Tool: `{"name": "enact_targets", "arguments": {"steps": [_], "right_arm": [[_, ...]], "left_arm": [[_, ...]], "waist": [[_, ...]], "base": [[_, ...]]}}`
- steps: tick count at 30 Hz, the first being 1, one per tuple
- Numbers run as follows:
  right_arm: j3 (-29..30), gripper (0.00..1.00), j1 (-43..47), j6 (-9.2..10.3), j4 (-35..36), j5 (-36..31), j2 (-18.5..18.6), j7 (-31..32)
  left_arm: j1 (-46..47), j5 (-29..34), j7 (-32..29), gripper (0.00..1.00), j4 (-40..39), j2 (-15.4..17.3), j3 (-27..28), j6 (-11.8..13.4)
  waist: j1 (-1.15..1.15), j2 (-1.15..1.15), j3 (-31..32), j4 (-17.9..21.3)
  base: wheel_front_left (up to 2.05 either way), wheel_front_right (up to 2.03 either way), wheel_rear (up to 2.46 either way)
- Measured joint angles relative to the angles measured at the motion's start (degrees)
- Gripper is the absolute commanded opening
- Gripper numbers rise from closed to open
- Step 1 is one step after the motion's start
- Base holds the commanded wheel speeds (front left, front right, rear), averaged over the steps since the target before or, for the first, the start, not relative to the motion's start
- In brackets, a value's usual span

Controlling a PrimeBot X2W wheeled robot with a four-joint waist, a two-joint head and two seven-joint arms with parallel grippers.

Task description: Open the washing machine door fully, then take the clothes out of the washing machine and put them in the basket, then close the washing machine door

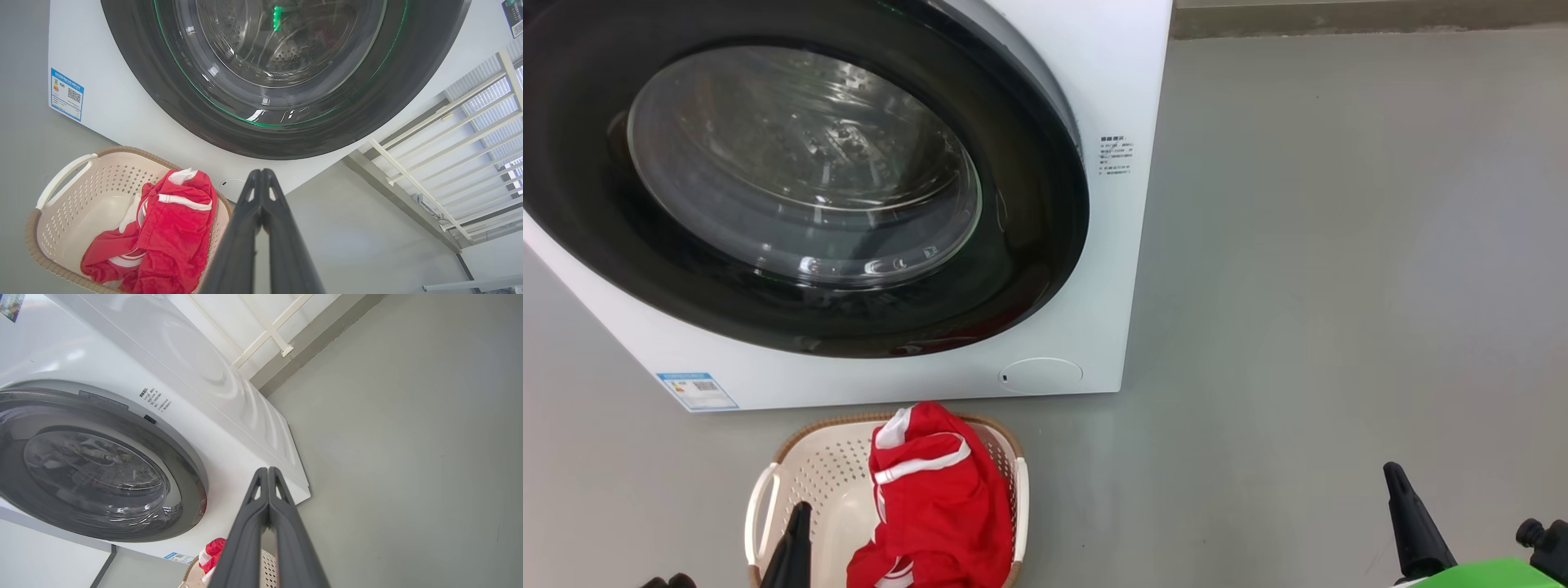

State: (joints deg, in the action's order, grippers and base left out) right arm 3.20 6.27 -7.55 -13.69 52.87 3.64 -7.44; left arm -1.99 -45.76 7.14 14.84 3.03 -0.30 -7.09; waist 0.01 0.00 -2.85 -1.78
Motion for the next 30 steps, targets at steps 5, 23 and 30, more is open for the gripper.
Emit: {"name": "enact_targets", "arguments": {"steps": [5, 23, 30], "right_arm": [[0.10, 0.00, -0.70, 0.00, -0.12, 2.44, -0.01, 0.99], [0.91, 0.00, -2.77, 0.01, -0.55, 12.38, -0.02, 4.02], [1.31, 0.00, -3.58, 0.01, -0.66, 16.03, -0.04, 5.14]], "left_arm": [[0.07, -3.13, -0.58, 0.00, 0.01, 0.01, 0.12, 0.00], [1.43, -14.92, -3.61, 0.00, 0.12, 0.03, 0.77, 0.00], [2.30, -19.37, -4.63, 0.00, 0.15, 0.03, 1.05, 0.00]], "waist": [[0.00, 0.00, 0.17, 0.12], [0.00, 0.00, 0.84, 0.56], [0.00, 0.00, 1.08, 0.72]], "base": [[0.00, 0.00, 0.00], [0.00, 0.00, 0.00], [0.00, 0.00, 0.00]]}}
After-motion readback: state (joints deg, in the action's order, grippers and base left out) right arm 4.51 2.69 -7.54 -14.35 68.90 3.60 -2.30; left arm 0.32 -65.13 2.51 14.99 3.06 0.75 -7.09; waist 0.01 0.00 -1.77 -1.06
